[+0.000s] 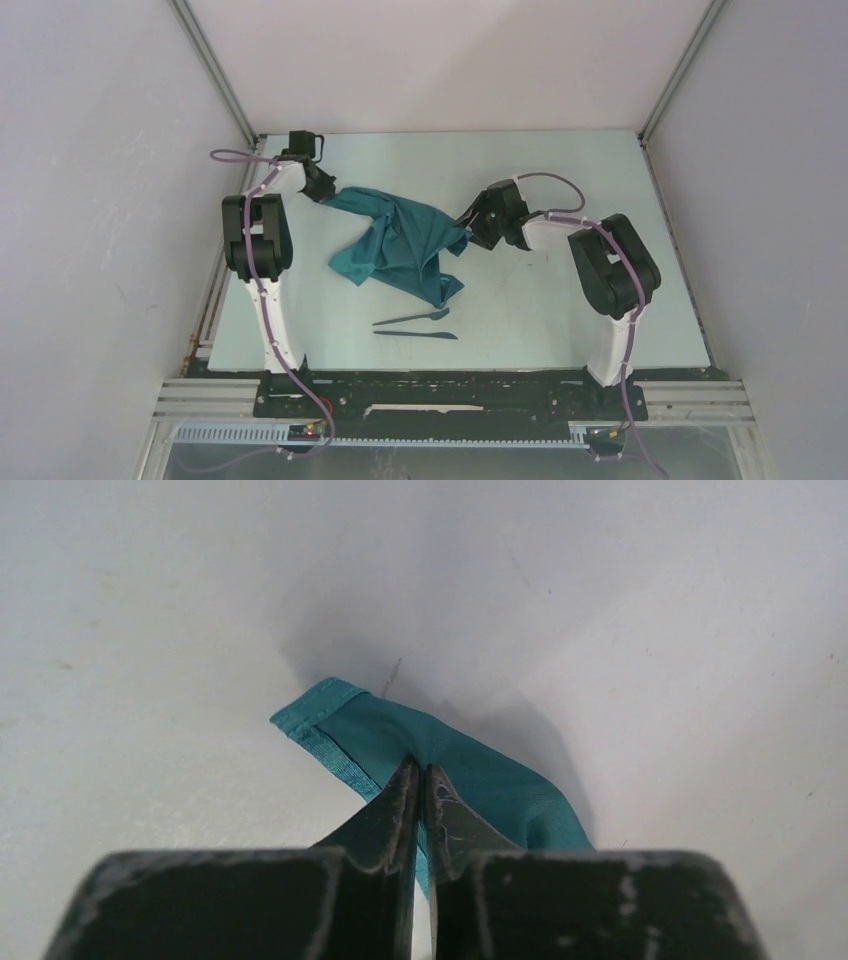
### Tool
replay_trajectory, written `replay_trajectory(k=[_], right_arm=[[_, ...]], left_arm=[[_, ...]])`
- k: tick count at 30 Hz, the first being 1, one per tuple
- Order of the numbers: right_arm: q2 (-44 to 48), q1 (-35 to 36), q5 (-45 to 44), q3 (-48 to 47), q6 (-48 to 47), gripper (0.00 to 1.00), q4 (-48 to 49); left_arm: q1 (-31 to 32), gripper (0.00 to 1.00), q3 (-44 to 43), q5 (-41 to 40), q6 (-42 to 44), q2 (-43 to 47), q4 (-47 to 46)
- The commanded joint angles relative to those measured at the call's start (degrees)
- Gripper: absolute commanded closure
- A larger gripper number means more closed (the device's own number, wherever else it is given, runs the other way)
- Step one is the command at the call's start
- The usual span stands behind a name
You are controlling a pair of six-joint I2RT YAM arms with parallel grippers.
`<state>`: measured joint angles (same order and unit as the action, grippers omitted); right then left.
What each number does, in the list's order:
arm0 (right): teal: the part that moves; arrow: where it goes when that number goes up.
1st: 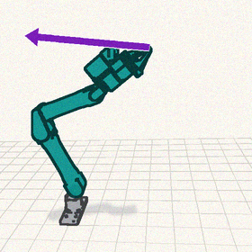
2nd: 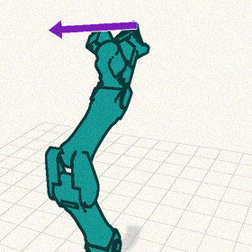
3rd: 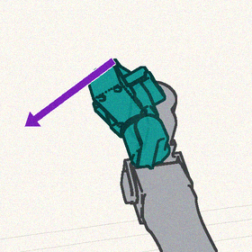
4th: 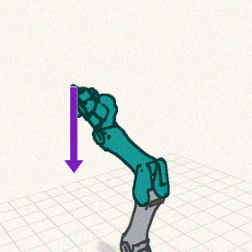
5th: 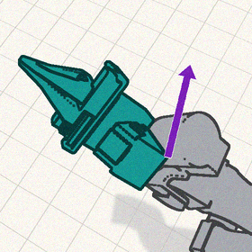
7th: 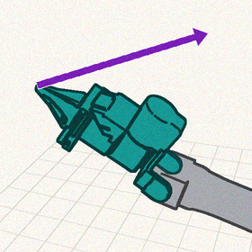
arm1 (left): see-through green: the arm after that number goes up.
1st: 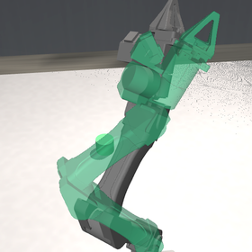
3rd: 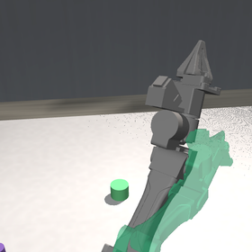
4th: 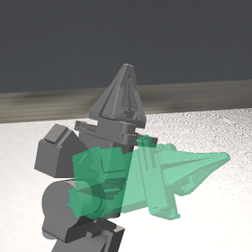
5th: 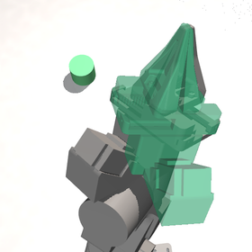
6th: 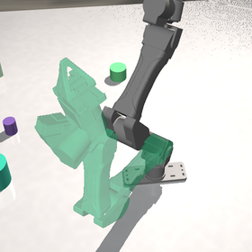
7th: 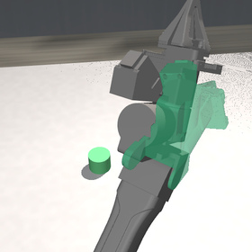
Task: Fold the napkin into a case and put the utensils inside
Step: Pick up the crumpled napkin from the center of the board.
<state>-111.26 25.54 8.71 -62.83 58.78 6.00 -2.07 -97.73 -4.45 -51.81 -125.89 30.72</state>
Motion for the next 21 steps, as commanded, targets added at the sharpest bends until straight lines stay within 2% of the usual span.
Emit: replay_trajectory(k=[1,5,10,13,15,19,20,21], right_arm=[[3.58,1.34,-10.35,-4.06,-7.32,0.31,-13.26],[0.05,2.3,-9.73,-7.28,-7.71,0.32,-15.86],[-4.55,4.08,-9.74,-12.42,-8.49,0.35,-18.41],[-5.06,4.39,-10.52,-13.47,-8.75,0.41,-18.45],[-4.85,4.3,-12.01,-13.95,-9.36,0.52,-18.74],[-3.87,3.15,-13.22,-15.77,-12.53,0.95,-16.96],[-3.04,2.67,-13.59,-17.0,-14.22,1.0,-17.42],[-1.64,2.3,-14.17,-17.81,-16.32,1.0,-17.6]], left_arm=[[-0.24,0.93,-3.28,2.15,4.33,3.22,-1.75],[-0.3,1.0,-3.25,2.35,6.38,5.39,-1.3],[-0.03,1.0,-3.55,2.62,8.57,7.93,-0.95],[0.64,1.0,-4.68,2.83,10.53,9.24,-0.24],[1.4,1.0,-5.94,3.2,12.17,10.25,0.31],[3.85,1.0,-8.62,3.88,16.04,13.03,1.29],[4.47,1.0,-9.43,3.65,17.17,14.03,1.89],[5.01,1.0,-10.11,3.39,18.43,15.18,2.37]])
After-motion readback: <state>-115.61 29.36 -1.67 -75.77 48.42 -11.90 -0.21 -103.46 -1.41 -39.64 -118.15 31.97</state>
